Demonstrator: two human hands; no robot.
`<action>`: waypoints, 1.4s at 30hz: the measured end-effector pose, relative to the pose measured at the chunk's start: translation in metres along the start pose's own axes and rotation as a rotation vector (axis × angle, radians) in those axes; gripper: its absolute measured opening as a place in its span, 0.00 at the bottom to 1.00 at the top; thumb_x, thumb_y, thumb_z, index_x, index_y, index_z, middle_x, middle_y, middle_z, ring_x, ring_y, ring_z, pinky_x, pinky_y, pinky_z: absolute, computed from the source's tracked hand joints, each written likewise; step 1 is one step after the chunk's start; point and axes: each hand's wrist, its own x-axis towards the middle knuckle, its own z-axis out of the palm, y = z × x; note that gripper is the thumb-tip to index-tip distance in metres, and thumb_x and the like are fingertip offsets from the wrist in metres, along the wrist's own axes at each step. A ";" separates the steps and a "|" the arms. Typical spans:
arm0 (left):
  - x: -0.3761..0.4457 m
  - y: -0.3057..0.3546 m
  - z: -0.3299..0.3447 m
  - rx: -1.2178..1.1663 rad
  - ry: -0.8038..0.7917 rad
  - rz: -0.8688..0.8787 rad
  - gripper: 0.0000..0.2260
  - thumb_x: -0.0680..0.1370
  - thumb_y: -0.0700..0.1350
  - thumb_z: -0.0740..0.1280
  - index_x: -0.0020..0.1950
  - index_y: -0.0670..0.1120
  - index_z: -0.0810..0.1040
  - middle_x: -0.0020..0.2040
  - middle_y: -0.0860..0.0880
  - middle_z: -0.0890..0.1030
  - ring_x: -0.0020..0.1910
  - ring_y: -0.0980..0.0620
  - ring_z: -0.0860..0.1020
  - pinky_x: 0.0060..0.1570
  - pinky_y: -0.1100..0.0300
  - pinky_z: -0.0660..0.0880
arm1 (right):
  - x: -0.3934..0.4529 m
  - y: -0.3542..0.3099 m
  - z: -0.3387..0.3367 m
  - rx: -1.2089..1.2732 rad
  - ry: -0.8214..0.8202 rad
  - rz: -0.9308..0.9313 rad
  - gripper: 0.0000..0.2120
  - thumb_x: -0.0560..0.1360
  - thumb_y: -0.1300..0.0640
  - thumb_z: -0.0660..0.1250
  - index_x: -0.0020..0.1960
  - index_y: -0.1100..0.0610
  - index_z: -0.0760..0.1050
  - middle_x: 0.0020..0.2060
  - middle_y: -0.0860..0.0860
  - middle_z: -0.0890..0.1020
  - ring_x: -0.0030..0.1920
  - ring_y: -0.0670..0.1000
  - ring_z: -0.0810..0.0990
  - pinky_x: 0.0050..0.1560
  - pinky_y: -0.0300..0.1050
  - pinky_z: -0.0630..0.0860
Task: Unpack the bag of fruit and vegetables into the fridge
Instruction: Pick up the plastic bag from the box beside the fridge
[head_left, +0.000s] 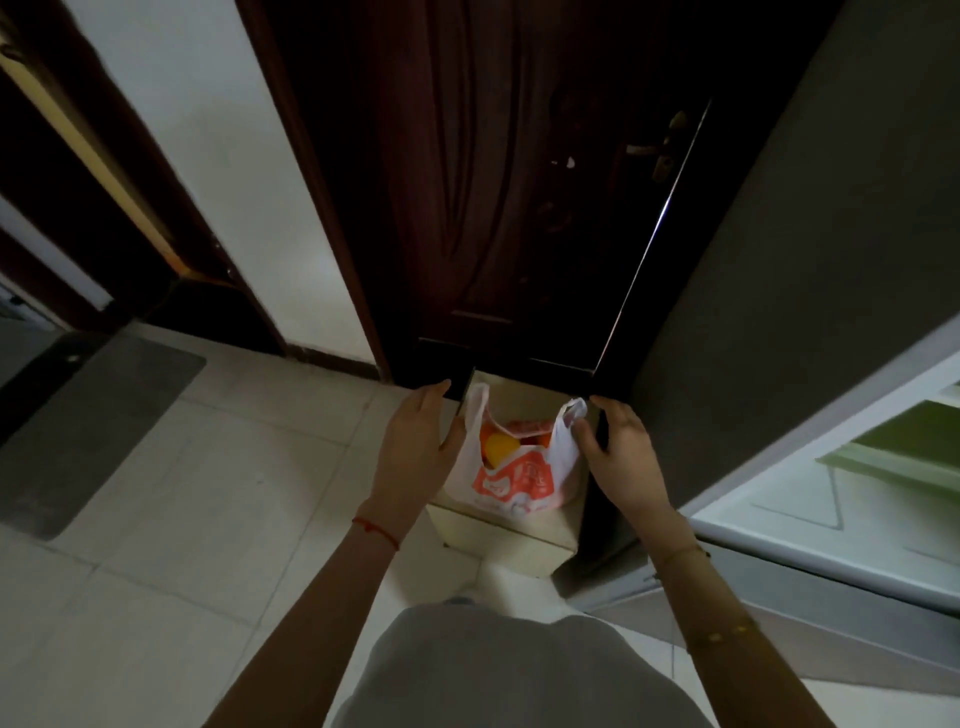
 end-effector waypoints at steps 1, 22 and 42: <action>0.008 -0.004 0.004 -0.003 -0.026 -0.008 0.20 0.78 0.45 0.66 0.68 0.39 0.72 0.63 0.40 0.77 0.61 0.43 0.76 0.61 0.60 0.68 | 0.007 0.000 0.006 -0.002 0.004 0.020 0.19 0.80 0.53 0.64 0.68 0.60 0.71 0.59 0.57 0.77 0.59 0.56 0.77 0.57 0.45 0.74; 0.093 -0.062 0.109 -0.142 -0.471 -0.367 0.15 0.75 0.45 0.70 0.59 0.40 0.77 0.56 0.44 0.82 0.54 0.46 0.81 0.51 0.62 0.72 | 0.103 0.048 0.093 -0.037 -0.108 0.561 0.15 0.80 0.53 0.64 0.59 0.64 0.77 0.54 0.59 0.83 0.54 0.57 0.82 0.48 0.44 0.77; 0.073 -0.042 0.058 -0.300 -0.346 -0.428 0.23 0.75 0.32 0.60 0.69 0.47 0.70 0.59 0.49 0.78 0.54 0.49 0.77 0.52 0.48 0.79 | 0.056 0.055 0.059 0.330 -0.063 0.518 0.15 0.78 0.63 0.63 0.63 0.62 0.78 0.45 0.56 0.83 0.47 0.55 0.81 0.53 0.53 0.80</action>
